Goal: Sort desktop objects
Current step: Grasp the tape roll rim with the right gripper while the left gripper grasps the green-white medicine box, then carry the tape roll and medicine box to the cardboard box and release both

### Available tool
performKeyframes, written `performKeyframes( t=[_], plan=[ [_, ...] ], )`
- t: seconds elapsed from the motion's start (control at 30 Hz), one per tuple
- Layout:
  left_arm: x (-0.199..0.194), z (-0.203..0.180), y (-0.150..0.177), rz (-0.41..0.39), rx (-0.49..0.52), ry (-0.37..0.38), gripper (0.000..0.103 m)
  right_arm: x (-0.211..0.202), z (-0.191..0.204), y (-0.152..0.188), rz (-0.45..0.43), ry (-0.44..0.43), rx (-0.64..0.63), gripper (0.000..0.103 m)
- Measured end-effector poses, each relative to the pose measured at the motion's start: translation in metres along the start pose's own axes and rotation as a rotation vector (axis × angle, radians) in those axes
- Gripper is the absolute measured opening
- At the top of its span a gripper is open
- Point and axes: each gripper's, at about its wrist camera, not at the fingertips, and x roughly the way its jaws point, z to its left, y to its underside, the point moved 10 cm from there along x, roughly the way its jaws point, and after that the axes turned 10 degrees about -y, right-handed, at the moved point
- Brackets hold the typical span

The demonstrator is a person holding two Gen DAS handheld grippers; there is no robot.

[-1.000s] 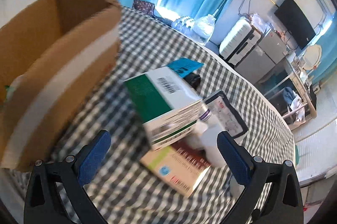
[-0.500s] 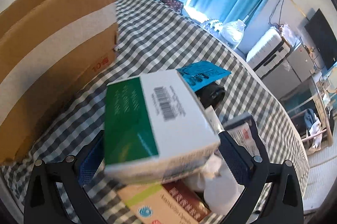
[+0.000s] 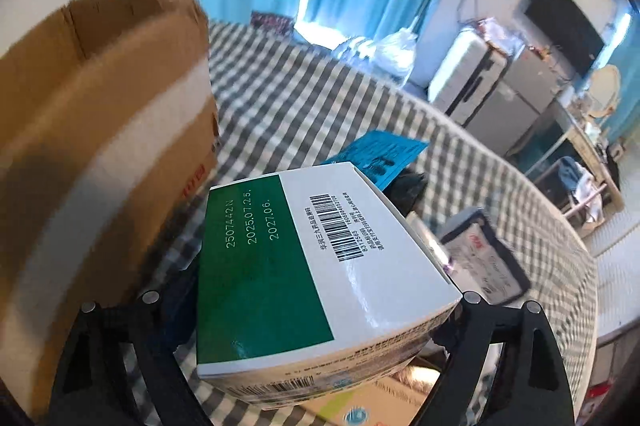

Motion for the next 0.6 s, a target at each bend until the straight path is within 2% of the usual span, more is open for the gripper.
performKeyframes(
  t=[0.1, 0.3, 0.4, 0.6],
  plan=[
    [-0.030, -0.002, -0.005, -0.054, 0.048, 0.043, 0.091, -0.030, 0.016, -0.011, -0.073, -0.053, -0.006, 0.082],
    [-0.094, -0.013, -0.013, -0.163, 0.198, 0.103, 0.091, -0.077, 0.038, -0.029, -0.117, -0.090, -0.007, 0.082],
    [-0.120, -0.010, -0.016, -0.178, 0.230, 0.132, 0.091, -0.106, 0.050, -0.035, -0.143, -0.118, 0.012, 0.082],
    [-0.160, 0.004, -0.010, -0.176, 0.238, 0.147, 0.091, -0.147, 0.088, -0.038, -0.167, -0.150, -0.032, 0.082]
  ],
)
